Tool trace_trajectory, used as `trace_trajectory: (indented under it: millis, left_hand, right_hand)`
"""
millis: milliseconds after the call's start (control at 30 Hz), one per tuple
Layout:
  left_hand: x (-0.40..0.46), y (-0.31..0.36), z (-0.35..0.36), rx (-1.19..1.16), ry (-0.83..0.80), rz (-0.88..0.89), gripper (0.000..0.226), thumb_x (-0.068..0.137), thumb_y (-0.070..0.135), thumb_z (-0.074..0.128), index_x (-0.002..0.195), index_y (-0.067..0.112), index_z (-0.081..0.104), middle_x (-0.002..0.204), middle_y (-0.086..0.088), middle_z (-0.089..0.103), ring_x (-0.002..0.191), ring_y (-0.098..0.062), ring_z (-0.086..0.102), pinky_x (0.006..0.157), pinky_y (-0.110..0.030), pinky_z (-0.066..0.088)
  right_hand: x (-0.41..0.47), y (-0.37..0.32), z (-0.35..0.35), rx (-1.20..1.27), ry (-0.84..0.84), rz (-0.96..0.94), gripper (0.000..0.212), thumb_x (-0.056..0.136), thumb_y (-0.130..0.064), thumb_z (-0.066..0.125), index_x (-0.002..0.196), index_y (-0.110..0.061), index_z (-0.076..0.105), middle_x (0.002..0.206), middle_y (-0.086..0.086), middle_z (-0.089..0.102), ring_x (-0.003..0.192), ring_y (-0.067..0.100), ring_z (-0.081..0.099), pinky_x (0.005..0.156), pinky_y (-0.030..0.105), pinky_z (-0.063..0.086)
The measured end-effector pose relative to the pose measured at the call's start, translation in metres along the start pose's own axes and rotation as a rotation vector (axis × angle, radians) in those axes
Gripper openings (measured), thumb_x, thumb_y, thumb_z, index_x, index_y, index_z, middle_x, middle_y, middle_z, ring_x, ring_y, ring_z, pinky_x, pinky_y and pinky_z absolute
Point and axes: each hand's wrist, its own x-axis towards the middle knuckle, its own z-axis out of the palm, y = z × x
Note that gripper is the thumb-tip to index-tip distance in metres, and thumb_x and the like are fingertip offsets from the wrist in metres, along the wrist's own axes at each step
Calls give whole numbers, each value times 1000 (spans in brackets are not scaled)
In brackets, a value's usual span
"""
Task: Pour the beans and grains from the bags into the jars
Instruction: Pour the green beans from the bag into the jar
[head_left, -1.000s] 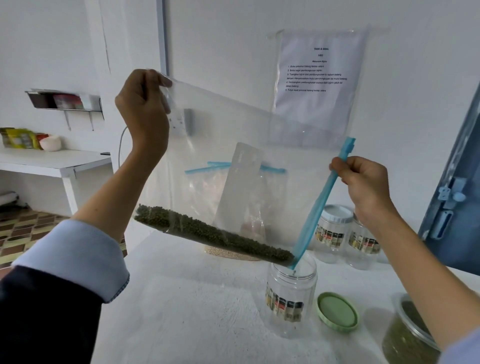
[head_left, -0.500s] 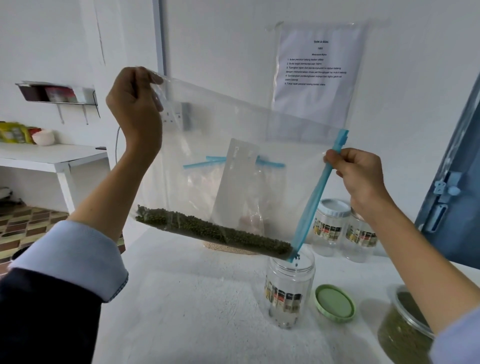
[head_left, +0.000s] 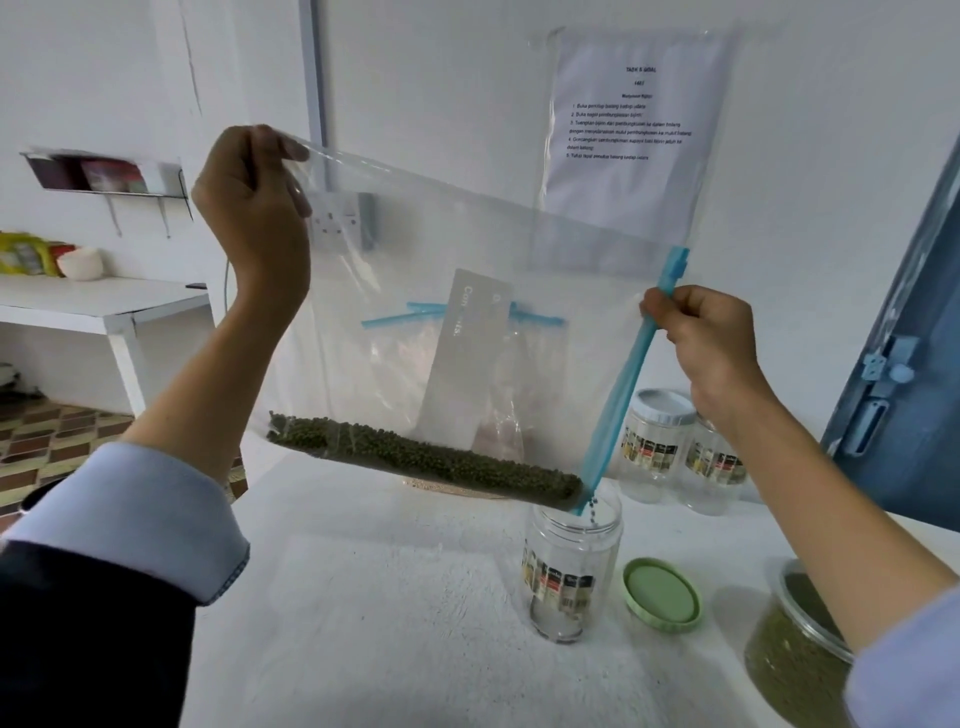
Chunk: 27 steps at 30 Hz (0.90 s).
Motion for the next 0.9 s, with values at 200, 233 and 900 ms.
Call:
trace_trajectory:
  millis: [200,233,900]
  left_hand:
    - [-1,0,-3,24,-3,-9,32,95,8,39,70,20,55,57,3,51,38,-5,42,42,-21,32]
    - [-2,1,-3,26,0,-11,32,95,8,39,70,20,55,57,2,50,38,-4,42,42,-21,32]
    - [1,5,-2,13,15,17,31,94,8,39,70,19,55,51,14,50,38,-5,41,42,-19,31]
  right_hand:
    - [-1,3,-1,22,-19,-1,19,89,-16,66,70,-15,63,82,10,56,70,11,46,60,8,38]
    - [-1,3,-1,19,-23,1,18,89,-16,66,71,-14,64,81,9,56,68,10,46,59,7,38]
    - [8,4,0,78,-2,-46,9,88,-14,67,83,-7,66,73,-1,59,67,5,51,59,0,40]
